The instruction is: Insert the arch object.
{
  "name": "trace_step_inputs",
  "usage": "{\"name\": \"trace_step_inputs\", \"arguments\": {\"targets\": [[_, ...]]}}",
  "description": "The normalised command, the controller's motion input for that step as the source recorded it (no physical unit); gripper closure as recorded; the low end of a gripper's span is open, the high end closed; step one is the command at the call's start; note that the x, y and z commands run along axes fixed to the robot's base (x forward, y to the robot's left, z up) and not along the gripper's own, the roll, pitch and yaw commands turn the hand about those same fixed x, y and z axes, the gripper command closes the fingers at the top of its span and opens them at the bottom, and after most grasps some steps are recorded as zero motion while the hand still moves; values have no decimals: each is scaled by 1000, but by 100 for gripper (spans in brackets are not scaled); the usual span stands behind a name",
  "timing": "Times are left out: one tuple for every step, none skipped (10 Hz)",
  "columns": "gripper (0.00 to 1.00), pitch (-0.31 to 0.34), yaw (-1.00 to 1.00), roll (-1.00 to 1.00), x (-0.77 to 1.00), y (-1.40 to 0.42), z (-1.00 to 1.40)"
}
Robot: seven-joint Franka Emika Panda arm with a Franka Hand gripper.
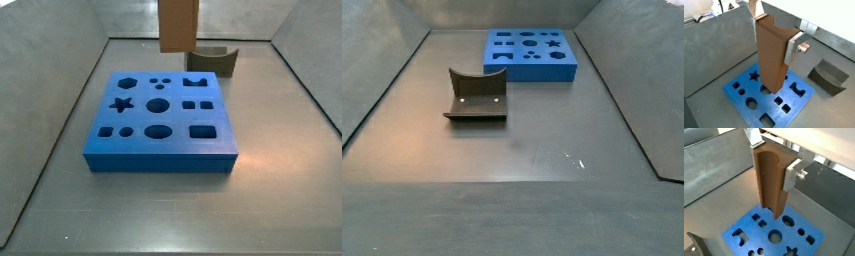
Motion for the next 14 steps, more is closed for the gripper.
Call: {"name": "trace_step_inputs", "arguments": {"targets": [[100,21,-234,0,500,283,-486],[100,0,-97,211,751,443,-766],[100,-3,-20,259,669,534,-660],[100,-60,0,264,426,623,-657],[100,-96,0,233,180,623,-726],[100,-131,0,103,177,497,-711],[100,-194,0,-31,77,489,-471],[100,-106,0,0,74,286,-323],[100,0,0,0,20,160,-91],[100,0,0,37,74,146,-120],[100,0,0,9,200,46,-183],[100,6,20,13,257,46,-200],[100,0,0,14,160,3,-266],[100,0,14,29,186,20,-363]]}}
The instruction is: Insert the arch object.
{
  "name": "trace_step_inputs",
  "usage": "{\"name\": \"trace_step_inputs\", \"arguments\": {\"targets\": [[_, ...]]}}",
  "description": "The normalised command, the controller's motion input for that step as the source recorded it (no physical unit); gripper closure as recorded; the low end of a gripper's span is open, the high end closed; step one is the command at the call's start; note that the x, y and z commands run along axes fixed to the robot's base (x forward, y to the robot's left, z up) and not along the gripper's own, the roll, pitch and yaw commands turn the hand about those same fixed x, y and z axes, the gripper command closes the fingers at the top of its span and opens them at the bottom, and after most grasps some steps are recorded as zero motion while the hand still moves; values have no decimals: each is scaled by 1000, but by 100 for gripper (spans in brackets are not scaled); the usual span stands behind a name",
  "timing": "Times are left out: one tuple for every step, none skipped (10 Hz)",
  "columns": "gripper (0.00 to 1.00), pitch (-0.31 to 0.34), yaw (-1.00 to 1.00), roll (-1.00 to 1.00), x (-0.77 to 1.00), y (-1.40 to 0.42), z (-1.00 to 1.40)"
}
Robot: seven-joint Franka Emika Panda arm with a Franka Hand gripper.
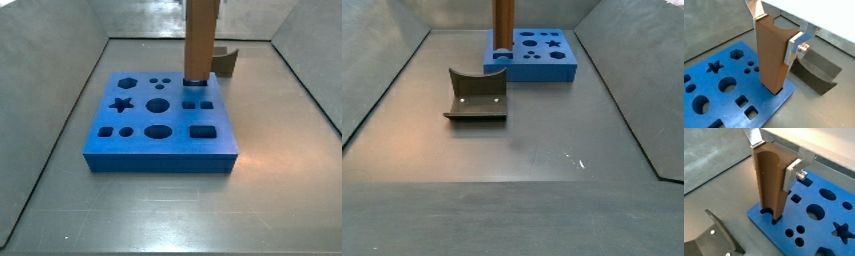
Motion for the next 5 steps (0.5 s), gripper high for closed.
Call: {"name": "trace_step_inputs", "arguments": {"targets": [[100,0,26,53,77,54,-323],[100,-1,3,0,0,83,-229],[100,-1,0,0,0,137,-189],[100,-11,0,0,-60,137,-191],[100,-83,0,-26,-269,100,-203]]}}
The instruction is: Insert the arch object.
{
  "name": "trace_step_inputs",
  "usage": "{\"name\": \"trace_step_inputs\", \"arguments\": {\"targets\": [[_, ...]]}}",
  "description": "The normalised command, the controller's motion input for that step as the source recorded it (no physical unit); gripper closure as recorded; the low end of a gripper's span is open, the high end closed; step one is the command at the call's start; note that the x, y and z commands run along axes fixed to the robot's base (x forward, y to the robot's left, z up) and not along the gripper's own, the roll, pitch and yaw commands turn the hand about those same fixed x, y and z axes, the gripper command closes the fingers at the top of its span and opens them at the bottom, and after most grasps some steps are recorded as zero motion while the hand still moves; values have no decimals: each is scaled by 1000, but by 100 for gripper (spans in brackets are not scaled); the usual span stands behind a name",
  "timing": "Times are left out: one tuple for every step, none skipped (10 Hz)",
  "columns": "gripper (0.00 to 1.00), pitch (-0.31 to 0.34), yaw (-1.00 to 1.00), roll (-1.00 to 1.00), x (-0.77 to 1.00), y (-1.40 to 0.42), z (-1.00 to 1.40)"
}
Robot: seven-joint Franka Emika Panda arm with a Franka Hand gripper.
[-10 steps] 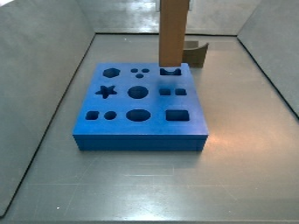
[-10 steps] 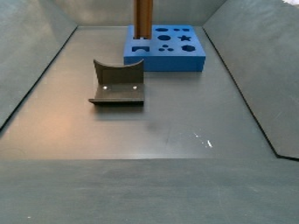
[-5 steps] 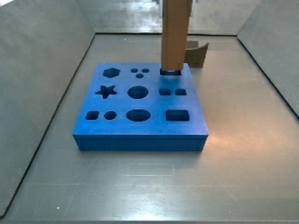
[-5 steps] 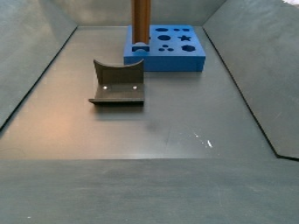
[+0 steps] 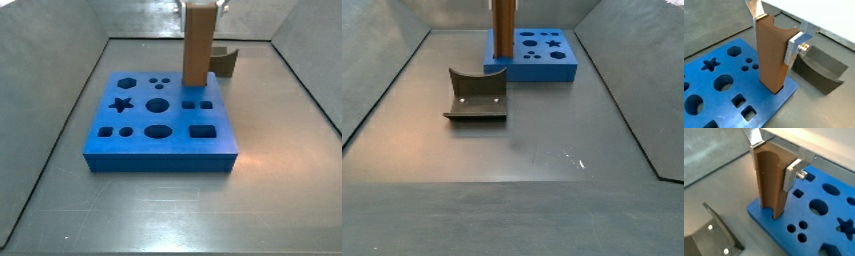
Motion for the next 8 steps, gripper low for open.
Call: {"name": "trace_step_inputs", "arguments": {"targets": [[100,-83,0,-124,-146,49,-286],[100,-83,14,-136,0,0,-457],[100,-89,0,-37,26,-6,-589],[100,-53,0,-9,106,0,-469],[100,-20,0,0,69,0,-326],[100,-10,0,0,0,0,-191],[100,-66,0,-13,0,0,-14],[100,0,0,0,0,0,0]]}}
